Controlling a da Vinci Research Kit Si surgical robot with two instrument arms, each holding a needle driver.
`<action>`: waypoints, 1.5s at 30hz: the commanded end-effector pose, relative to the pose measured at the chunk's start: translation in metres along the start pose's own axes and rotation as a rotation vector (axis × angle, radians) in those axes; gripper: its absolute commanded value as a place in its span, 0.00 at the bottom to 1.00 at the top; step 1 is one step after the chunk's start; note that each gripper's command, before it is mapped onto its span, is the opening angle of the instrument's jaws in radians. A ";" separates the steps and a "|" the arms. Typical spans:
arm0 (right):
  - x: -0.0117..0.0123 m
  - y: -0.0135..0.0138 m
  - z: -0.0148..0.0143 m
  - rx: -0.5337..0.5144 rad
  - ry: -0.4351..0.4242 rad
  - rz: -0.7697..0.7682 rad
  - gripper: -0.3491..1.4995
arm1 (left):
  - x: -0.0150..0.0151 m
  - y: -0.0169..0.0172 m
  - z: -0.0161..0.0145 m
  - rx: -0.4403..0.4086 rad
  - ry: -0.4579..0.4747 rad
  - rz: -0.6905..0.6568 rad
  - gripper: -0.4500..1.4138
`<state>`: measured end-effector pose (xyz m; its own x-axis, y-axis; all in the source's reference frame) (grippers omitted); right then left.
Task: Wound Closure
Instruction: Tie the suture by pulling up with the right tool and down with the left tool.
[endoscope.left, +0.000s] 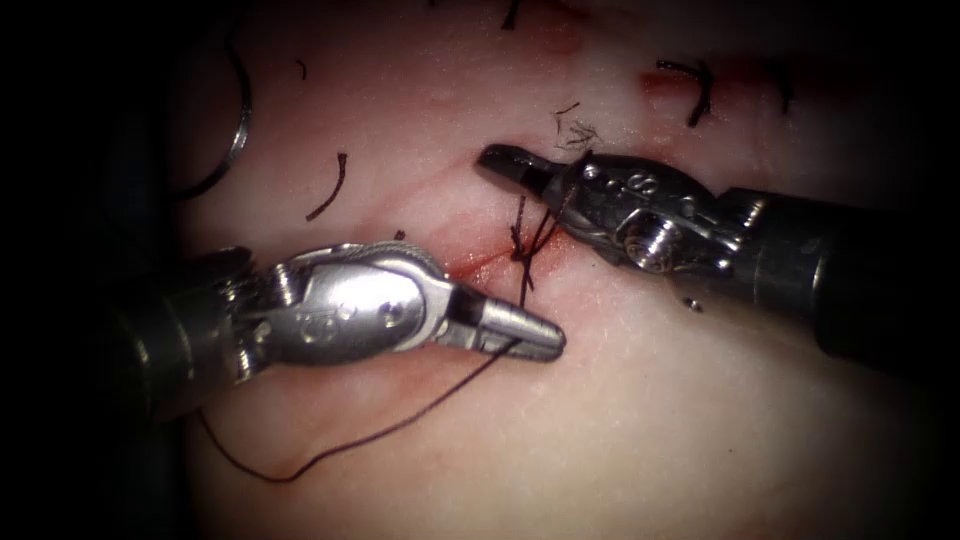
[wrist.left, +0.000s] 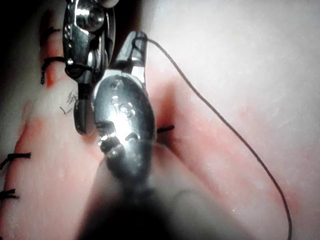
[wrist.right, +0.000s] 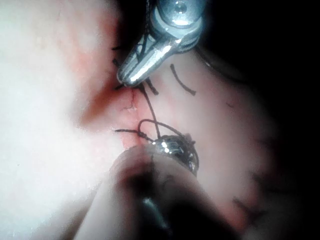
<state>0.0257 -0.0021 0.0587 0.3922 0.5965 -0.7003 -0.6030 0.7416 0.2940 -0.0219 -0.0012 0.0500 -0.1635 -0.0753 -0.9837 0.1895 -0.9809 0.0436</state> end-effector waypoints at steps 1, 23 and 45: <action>0.0007 -0.0001 0.0008 -0.006 0.004 0.001 0.00 | -0.0003 -0.0006 0.0005 0.001 0.001 0.003 0.05; 0.0017 -0.0016 -0.0007 -0.053 0.047 -0.075 0.00 | -0.0001 -0.0018 -0.0017 -0.019 0.010 -0.034 0.05; -0.0013 -0.0030 -0.0038 0.009 0.133 -0.159 0.00 | -0.0041 -0.0135 -0.0104 0.090 -0.087 -0.207 0.05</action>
<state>0.0237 -0.0066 0.0559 0.3866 0.4266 -0.8176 -0.5334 0.8267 0.1791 -0.0131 0.0142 0.0516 -0.2786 0.1281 -0.9518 0.0493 -0.9878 -0.1474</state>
